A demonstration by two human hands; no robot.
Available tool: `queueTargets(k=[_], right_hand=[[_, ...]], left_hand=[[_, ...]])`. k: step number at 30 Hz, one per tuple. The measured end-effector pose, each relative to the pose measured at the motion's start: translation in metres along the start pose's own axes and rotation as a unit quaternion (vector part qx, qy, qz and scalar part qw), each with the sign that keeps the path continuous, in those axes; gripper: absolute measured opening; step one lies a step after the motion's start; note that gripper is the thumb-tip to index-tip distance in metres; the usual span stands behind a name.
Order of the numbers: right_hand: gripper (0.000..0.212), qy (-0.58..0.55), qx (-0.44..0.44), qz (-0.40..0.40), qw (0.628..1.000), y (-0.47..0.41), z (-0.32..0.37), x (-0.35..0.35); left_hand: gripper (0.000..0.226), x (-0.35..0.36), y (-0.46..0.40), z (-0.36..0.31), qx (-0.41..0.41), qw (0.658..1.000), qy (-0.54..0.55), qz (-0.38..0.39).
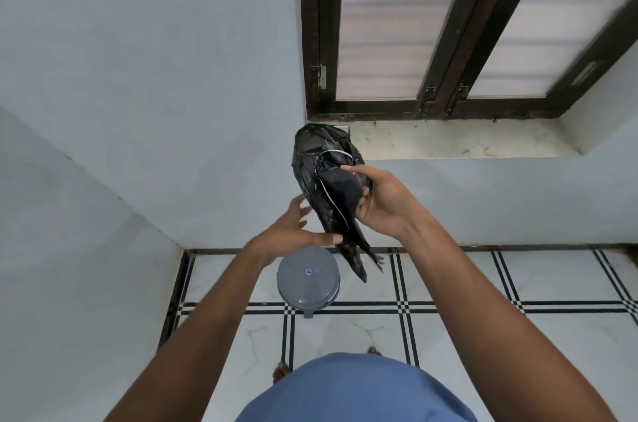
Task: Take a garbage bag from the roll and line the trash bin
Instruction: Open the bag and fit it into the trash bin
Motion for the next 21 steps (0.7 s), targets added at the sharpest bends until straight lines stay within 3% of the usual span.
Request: queueTargets(k=[2,3,4,7,8,10,12,14,16,19,21], right_hand=[[0.012,-0.045,-0.006,0.019,0.999,0.004,0.008,0.005],[0.013,-0.061,-0.021,0.008,0.998,0.007,0.013,0.005],[0.026,-0.043,-0.04,-0.007,0.998,0.009,0.016,0.004],[0.088,0.217,-0.035,-0.048,0.974,0.011,0.001,-0.006],[0.091,0.299,-0.014,-0.045,0.953,0.012,-0.013,-0.009],[0.075,0.378,0.027,-0.024,0.925,0.012,-0.039,-0.018],[0.048,0.378,0.029,-0.013,0.925,0.009,-0.055,-0.026],[0.035,0.322,0.024,-0.029,0.946,0.004,-0.065,-0.029],[0.032,0.253,0.004,-0.074,0.965,-0.002,-0.069,-0.032],[0.039,0.244,-0.048,-0.158,0.956,-0.005,-0.064,-0.031],[0.054,0.222,-0.061,-0.214,0.949,-0.004,-0.059,-0.031]], left_hand=[[0.056,0.006,0.002,-0.005,0.012,0.999,0.006,0.033],[0.033,0.008,0.003,-0.007,0.021,0.998,0.04,0.033],[0.026,0.008,0.003,-0.007,0.022,0.995,0.098,0.029],[0.033,0.003,0.0,-0.01,0.023,0.963,0.268,0.014],[0.031,-0.001,-0.002,-0.012,0.027,0.951,0.309,-0.003],[0.023,-0.01,-0.005,-0.013,0.019,0.925,0.375,-0.067],[0.023,-0.019,-0.003,-0.014,0.016,0.912,0.394,-0.113],[0.029,-0.023,0.002,-0.013,0.002,0.92,0.373,-0.123],[0.055,-0.019,0.008,-0.012,-0.024,0.957,0.274,-0.094],[0.107,-0.009,0.019,-0.007,-0.041,0.991,0.116,-0.059],[0.102,-0.003,0.024,-0.006,-0.017,0.997,0.065,-0.033]])
Point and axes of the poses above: each hand's wrist, its own y-axis away from the middle knuckle, its own x-axis out of the palm, z = x × y, the point moved 5 cm from there along -y, towards the middle knuckle, and after that the axes turned 1 degree about -z, right-handed, at the moved point
